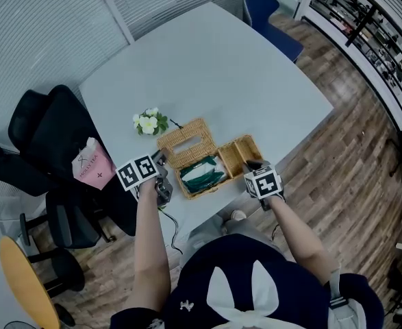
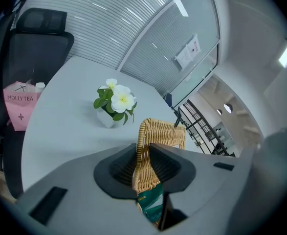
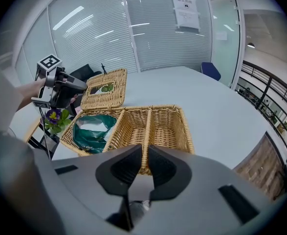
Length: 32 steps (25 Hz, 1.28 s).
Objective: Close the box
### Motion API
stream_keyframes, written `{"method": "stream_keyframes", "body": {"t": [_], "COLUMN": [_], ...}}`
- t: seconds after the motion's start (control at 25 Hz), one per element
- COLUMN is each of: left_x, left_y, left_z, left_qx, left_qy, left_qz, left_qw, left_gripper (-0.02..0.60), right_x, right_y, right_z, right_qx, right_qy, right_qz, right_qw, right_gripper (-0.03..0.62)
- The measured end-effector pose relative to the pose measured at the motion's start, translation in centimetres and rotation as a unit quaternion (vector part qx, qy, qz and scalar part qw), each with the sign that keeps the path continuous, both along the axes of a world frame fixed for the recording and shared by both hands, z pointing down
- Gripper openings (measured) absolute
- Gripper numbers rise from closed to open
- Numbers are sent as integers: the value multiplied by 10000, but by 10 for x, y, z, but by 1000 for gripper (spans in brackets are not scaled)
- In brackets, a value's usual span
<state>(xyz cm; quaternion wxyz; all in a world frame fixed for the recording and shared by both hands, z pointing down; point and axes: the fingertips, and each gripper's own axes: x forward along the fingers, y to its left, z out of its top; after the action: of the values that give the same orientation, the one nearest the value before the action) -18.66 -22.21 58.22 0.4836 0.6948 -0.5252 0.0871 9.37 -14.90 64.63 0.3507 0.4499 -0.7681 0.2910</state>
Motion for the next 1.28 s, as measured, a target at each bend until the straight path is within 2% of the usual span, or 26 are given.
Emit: {"method": "stream_keyframes", "body": {"t": [0.6,1.28], "left_x": [3,6], "left_y": [15,25], "left_z": [-15,-24], "left_qx": [302,408], "left_qy": [-537,-798], "left_qz": [149,182], "left_qw": [9980,9958], "left_gripper": [95,95], "right_x": [-1,-2], "right_y": [-3,-3], "right_z": [0,1], "right_qx": [115,92], "right_qy": [-36,-130], "right_qz": [-18,-71], "right_qw": [9999,9998], "right_gripper": [48,49]}}
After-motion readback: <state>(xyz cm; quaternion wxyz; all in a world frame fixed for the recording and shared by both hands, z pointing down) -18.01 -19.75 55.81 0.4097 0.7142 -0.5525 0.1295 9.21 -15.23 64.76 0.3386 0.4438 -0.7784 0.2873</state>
